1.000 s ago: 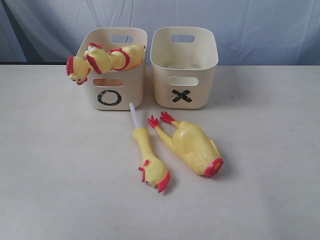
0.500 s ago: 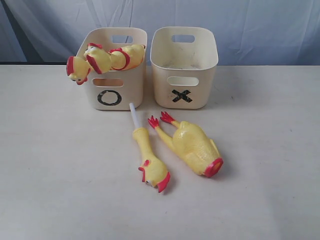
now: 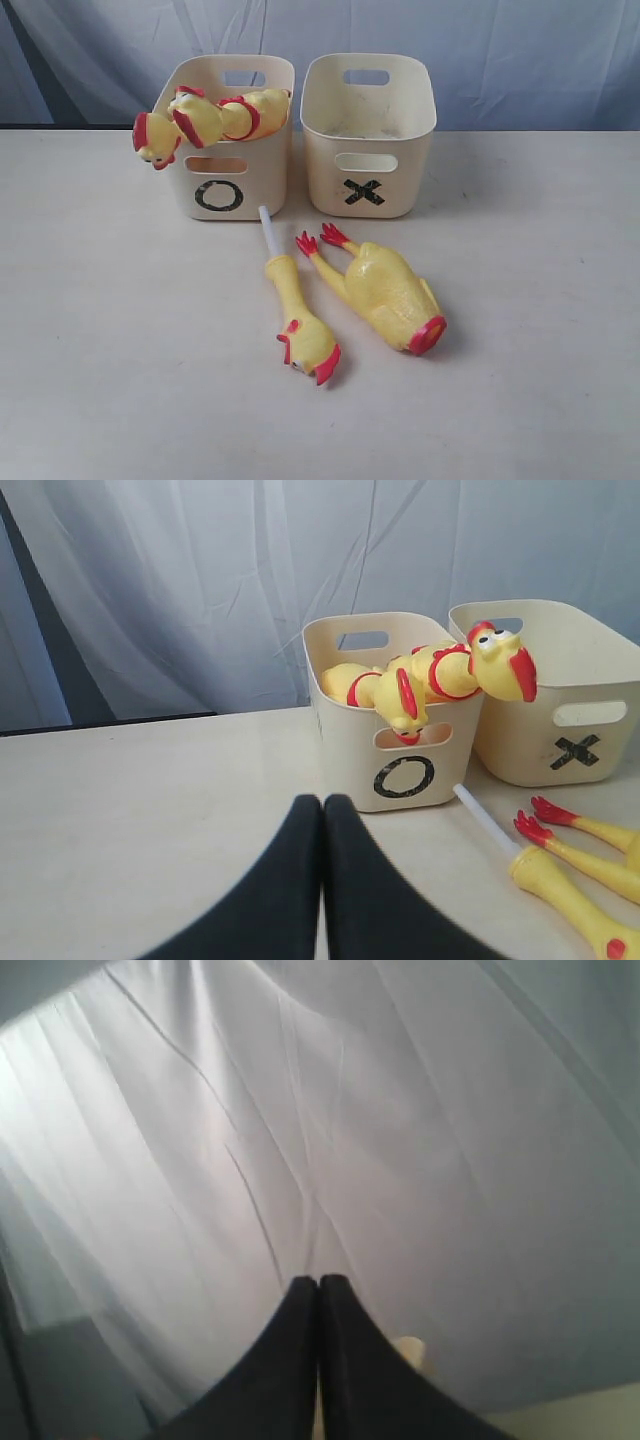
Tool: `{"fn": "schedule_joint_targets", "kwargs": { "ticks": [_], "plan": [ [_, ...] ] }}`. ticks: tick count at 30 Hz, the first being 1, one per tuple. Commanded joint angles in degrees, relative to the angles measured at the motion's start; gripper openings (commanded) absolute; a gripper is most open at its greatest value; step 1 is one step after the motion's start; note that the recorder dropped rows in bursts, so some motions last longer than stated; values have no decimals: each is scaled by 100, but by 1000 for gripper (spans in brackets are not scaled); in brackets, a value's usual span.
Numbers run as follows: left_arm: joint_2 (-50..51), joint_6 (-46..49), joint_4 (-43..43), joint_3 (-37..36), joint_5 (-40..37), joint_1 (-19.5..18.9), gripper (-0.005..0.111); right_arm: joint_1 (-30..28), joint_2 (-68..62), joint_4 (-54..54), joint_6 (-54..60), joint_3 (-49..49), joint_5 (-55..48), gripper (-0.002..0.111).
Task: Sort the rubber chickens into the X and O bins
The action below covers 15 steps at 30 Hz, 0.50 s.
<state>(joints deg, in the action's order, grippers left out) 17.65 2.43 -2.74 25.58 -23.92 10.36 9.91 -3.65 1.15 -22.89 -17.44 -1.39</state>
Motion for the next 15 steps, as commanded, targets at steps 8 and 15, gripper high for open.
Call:
{"fn": "schedule_joint_targets", "kwargs": {
  "ticks": [8, 15],
  "plan": [
    [-35, -29, -20, -22, 50, 1, 0, -13, -1318, -515, 1847, -716, -2390, 0],
    [-271, -29, -21, -22, 38, 1, 0, 99, -2608, 713, 3455, -739, -2846, 0]
  ]
}}
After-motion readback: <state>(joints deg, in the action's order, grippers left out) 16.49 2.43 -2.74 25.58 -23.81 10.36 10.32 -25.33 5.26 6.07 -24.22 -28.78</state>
